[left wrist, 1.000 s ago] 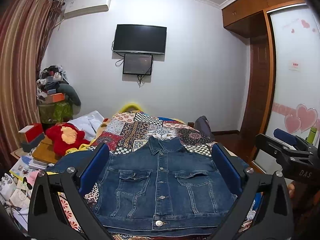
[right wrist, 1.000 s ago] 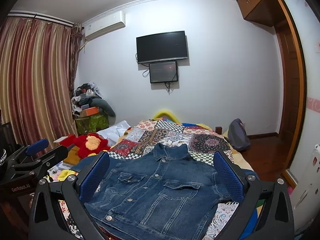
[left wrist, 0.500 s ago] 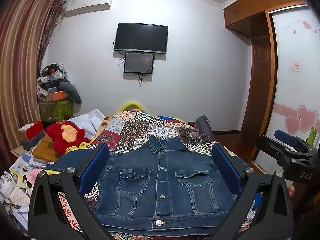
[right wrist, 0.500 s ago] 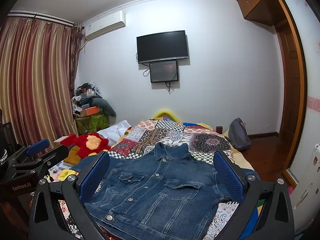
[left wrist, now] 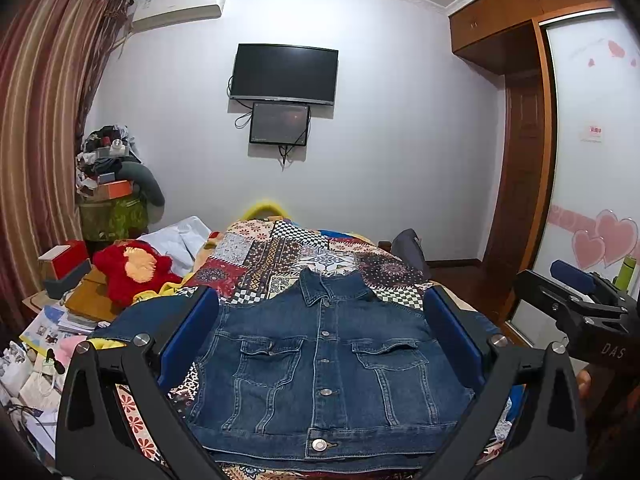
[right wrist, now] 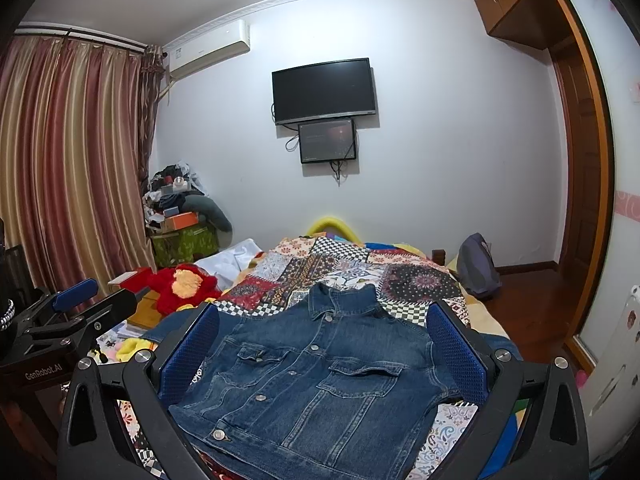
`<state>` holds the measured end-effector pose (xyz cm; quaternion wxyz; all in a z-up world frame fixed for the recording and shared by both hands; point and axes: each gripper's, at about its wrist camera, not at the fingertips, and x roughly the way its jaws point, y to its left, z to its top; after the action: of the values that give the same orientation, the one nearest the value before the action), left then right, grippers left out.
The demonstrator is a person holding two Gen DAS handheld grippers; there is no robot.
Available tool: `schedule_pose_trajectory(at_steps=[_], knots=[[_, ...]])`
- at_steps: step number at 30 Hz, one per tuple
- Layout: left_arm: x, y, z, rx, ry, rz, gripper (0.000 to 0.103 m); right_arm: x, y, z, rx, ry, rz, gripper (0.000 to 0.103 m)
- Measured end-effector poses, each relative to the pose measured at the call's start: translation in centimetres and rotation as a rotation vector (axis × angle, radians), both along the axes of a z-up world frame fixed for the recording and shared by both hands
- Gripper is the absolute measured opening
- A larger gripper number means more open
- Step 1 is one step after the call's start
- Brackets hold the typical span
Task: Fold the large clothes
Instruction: 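Lower the left tool to the jacket sleeve and close on its cuff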
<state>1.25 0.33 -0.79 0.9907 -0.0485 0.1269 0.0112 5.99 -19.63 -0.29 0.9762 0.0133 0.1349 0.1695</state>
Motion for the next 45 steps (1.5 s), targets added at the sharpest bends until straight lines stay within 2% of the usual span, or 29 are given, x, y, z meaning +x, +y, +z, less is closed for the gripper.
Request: schedule_pose_trajectory(at_steps=[16,25,34,45], knots=[[0.0,0.2,0.0,0.008,0.001,-0.001,0.103,0.1,0.0,-0.3,0.001,0.006,-0.001,0.103],[1.2,1.3,-0.6,-0.013,0.012,0.019,0.103,1.4,0.8,-1.3,-0.023,0.046,-0.011,0.103],[5.8,5.2,-2.5,-0.053,0.073,0.073,0.103,5.7,3.3,-2.6,-0.095,0.138,-0.02,0.103],[13.0,13.8,-6.3,-0.024,0.202,0.209,0.103,14.6,6.5,-5.7,-0.189,0.25,-0.022,0.103]])
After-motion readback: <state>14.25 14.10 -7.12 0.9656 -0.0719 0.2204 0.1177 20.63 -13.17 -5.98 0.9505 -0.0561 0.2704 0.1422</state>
